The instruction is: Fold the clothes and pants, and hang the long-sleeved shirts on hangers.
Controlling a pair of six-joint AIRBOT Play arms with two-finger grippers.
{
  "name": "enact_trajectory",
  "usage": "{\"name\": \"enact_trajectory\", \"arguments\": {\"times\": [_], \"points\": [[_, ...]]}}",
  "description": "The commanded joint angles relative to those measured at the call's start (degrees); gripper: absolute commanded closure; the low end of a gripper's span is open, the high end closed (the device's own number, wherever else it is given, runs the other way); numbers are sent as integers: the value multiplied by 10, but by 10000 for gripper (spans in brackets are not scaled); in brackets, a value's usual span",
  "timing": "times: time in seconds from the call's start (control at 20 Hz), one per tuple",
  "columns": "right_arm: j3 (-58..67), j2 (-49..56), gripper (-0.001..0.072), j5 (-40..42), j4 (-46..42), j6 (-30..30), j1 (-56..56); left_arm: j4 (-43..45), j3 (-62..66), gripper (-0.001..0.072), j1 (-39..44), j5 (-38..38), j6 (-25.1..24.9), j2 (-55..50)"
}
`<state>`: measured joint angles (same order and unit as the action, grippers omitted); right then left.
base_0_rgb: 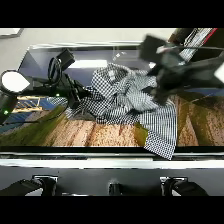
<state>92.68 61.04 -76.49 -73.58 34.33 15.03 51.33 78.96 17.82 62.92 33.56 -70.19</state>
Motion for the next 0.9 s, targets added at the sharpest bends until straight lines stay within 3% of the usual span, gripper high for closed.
{"name": "enact_trajectory", "arguments": {"times": [0.0,0.1,0.25,0.6,0.75,0.85], "points": [[0,-57,157,-4,17,41,-128,-2,1,690,0,1,-7,12],[-1,-60,155,-10,91,25,-232,-3,1,691,0,2,-12,21],[-14,-37,155,-23,142,-49,-320,-20,1,690,0,23,-28,32],[-26,85,89,-53,303,-158,-315,-23,1,690,1,57,-28,38],[-26,121,79,-44,285,-220,-268,-23,1,690,1,57,-28,38],[-26,145,79,-15,259,-228,-231,-23,1,690,1,57,-28,38]]}}
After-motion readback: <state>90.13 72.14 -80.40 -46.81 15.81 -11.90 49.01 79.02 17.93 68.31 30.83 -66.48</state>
